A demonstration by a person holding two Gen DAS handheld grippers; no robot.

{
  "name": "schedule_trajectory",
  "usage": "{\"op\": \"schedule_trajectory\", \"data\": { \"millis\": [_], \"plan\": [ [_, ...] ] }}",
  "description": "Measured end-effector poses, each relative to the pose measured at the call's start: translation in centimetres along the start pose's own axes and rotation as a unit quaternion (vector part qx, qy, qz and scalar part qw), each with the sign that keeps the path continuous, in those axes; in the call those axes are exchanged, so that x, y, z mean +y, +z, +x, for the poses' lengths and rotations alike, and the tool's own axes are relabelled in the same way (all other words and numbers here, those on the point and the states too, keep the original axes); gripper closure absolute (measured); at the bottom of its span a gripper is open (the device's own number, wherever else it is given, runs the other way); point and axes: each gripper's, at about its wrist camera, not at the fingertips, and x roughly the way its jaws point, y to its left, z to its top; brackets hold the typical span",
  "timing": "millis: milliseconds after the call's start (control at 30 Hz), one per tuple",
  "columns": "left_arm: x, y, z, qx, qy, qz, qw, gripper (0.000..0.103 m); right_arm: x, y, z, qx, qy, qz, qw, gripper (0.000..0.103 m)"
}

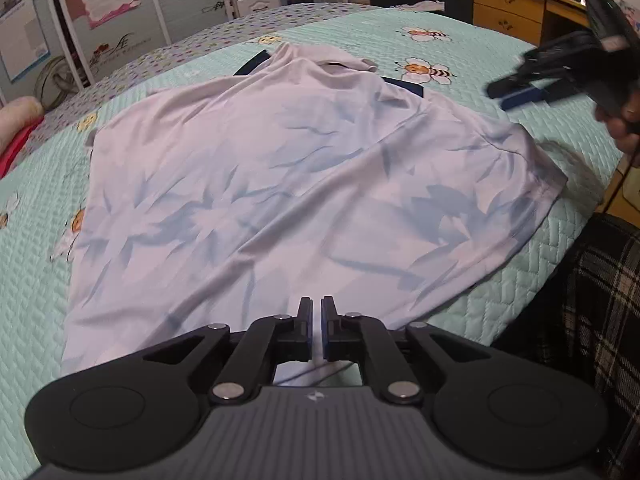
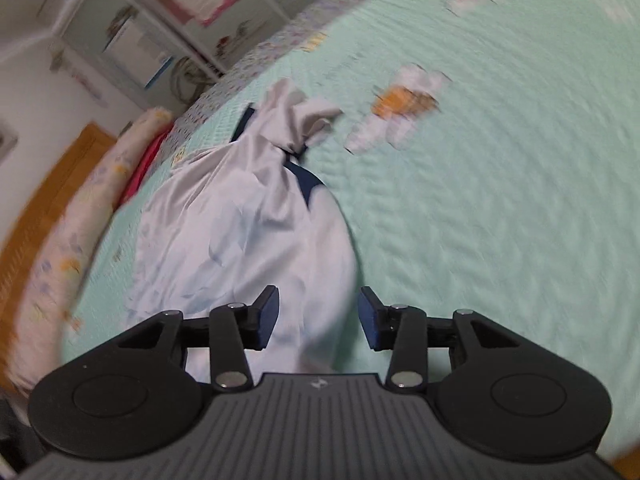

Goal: Fold clothes

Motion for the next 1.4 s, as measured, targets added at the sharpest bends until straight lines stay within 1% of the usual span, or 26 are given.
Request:
{"op": "schedule_trajectory", "data": {
  "millis": [67,233,300,400,467,533,600,633,700,733,800,833,900,933,1033,1067,1100,1133,1167,1200,1233,1267,1300,1333,1400],
  "plan": [
    [-0.5,0.5,0.3,-0.001,0.002,0.006,1.0,0.097,0.0,0.8,1.0,0.001,-0.003,-0.005,1.0,0.059],
    [-0.2,1.7,1.6,-0.005,0.036,0.006,0.9993,0.095,0.0,2.6,3.4,0.004,-0.012,-0.017,1.0,0.058],
    [0.7,2.4,2.1,-0.006,0.04,-0.008,0.9992,0.095,0.0,3.4,4.4,0.006,-0.016,-0.021,1.0,0.057],
    [2.0,3.8,2.2,-0.023,0.058,-0.008,0.998,0.095,0.0,4.5,5.9,0.007,-0.021,-0.028,0.999,0.056],
    [3.7,4.9,2.7,-0.027,0.062,-0.018,0.9975,0.095,0.0,5.3,6.9,0.009,-0.024,-0.033,0.999,0.056],
    [5.5,5.9,3.2,-0.031,0.066,-0.028,0.997,0.091,0.1,5.5,7.2,0.012,-0.018,-0.034,0.999,0.055],
    [7.3,6.4,4.6,-0.014,0.068,-0.038,0.9969,0.091,0.1,5.7,7.5,0.016,-0.011,-0.035,0.999,0.054],
    [7.5,6.5,5.4,-0.005,0.065,-0.03,0.9974,0.091,0.1,5.8,7.7,0.018,-0.008,-0.036,0.999,0.051],
    [7.9,6.8,6.8,0.012,0.059,-0.014,0.9981,0.09,0.1,5.7,8.0,0.022,0.0,-0.035,0.999,0.051],
    [8.1,7.0,7.6,0.02,0.055,-0.007,0.9982,0.089,0.1,5.6,8.1,0.023,0.005,-0.034,0.999,0.051],
    [8.2,7.2,8.8,0.021,0.063,-0.005,0.9978,0.073,-0.1,5.3,8.3,0.028,0.016,-0.028,0.999,0.051],
    [8.2,7.3,9.4,0.022,0.067,-0.004,0.9975,0.071,-0.1,5.3,8.5,0.027,0.017,-0.026,0.999,0.051],
    [9.3,7.7,10.6,0.023,0.087,-0.032,0.9955,0.067,-0.2,5.3,8.7,0.026,0.019,-0.024,0.999,0.051],
    [9.7,7.9,11.2,0.023,0.096,-0.046,0.9941,0.067,-0.2,5.4,8.8,0.027,0.021,-0.023,0.999,0.051],
    [10.2,8.5,12.2,0.017,0.07,-0.053,0.996,0.068,0.0,5.7,9.3,0.027,0.021,-0.031,0.999,0.051],
    [10.3,8.7,12.5,0.015,0.061,-0.055,0.9965,0.073,0.2,5.9,9.4,0.027,0.02,-0.036,0.999,0.053],
    [10.4,8.9,12.8,0.013,0.052,-0.058,0.9969,0.092,0.3,6.0,9.6,0.027,0.019,-0.041,0.999,0.055],
    [10.6,9.1,13.1,0.011,0.043,-0.06,0.9972,0.103,0.4,6.1,9.8,0.027,0.017,-0.045,0.998,0.062],
    [10.7,9.3,13.4,0.009,0.035,-0.062,0.9974,0.103,0.4,6.2,10.0,0.027,0.015,-0.05,0.998,0.069],
    [10.9,9.5,13.5,0.005,0.033,-0.069,0.9971,0.103,0.4,6.3,10.2,0.027,0.013,-0.055,0.998,0.072],
    [11.1,9.6,13.5,-0.001,0.035,-0.073,0.9967,0.103,0.5,6.4,10.4,0.027,0.011,-0.059,0.998,0.081],
    [11.4,9.8,13.4,-0.009,0.046,-0.08,0.9957,0.103,0.5,6.5,10.5,0.023,0.008,-0.064,0.998,0.093],
    [11.8,9.9,13.3,-0.018,0.057,-0.087,0.9944,0.103,0.6,6.6,10.6,0.018,0.005,-0.069,0.997,0.095],
    [12.1,10.1,13.3,-0.026,0.067,-0.094,0.9929,0.103,0.7,6.8,10.6,0.012,0.002,-0.074,0.997,0.096],
    [12.5,10.7,13.7,-0.027,0.074,-0.109,0.9908,0.103,0.8,7.3,10.9,-0.002,-0.003,-0.082,0.997,0.098]
  ]
}}
